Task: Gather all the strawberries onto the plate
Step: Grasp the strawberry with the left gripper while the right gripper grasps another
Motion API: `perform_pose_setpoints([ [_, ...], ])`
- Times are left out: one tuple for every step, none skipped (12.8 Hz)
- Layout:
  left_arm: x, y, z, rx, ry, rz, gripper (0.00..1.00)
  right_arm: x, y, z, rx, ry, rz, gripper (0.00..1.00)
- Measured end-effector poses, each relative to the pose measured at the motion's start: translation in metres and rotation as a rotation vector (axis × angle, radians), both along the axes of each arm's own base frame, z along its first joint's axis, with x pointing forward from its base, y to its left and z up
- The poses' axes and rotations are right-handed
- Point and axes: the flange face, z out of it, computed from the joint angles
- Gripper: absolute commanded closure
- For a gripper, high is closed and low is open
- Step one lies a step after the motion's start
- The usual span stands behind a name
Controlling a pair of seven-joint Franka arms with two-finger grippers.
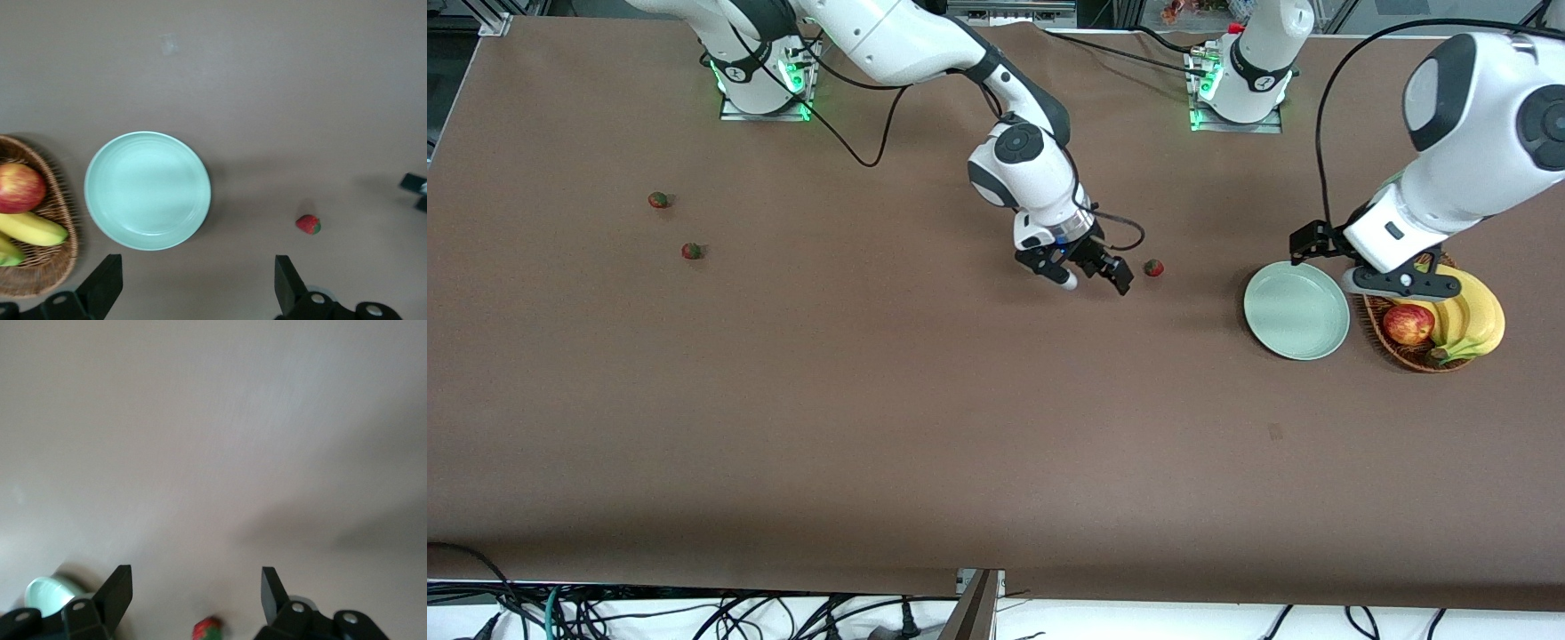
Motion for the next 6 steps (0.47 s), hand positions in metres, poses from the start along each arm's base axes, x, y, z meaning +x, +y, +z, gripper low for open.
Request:
perform_pose_setpoints([
  [-0.004,-0.014,-0.011,0.002,-0.008,0.011,0.00,0.014,-0.015,0.016,-0.063,0.021,0.040,0.12],
  [-0.009,-0.028,-0.022,0.004,-0.013,0.017,0.00,0.027,-0.031,0.034,-0.122,0.042,0.091,0.12],
  [-0.014,-0.041,-0.034,0.005,-0.019,0.023,0.00,0.036,-0.048,0.049,-0.181,0.065,0.153,0.12],
  [-0.019,-0.051,-0.045,0.005,-0.027,0.031,0.00,0.045,-0.067,0.061,-0.239,0.096,0.223,0.12],
  [-0.025,-0.060,-0.055,0.005,-0.038,0.041,0.00,0.053,-0.088,0.071,-0.294,0.132,0.293,0.12],
  [-0.031,-0.070,-0.066,0.002,-0.053,0.054,0.00,0.063,-0.112,0.079,-0.339,0.164,0.361,0.11],
])
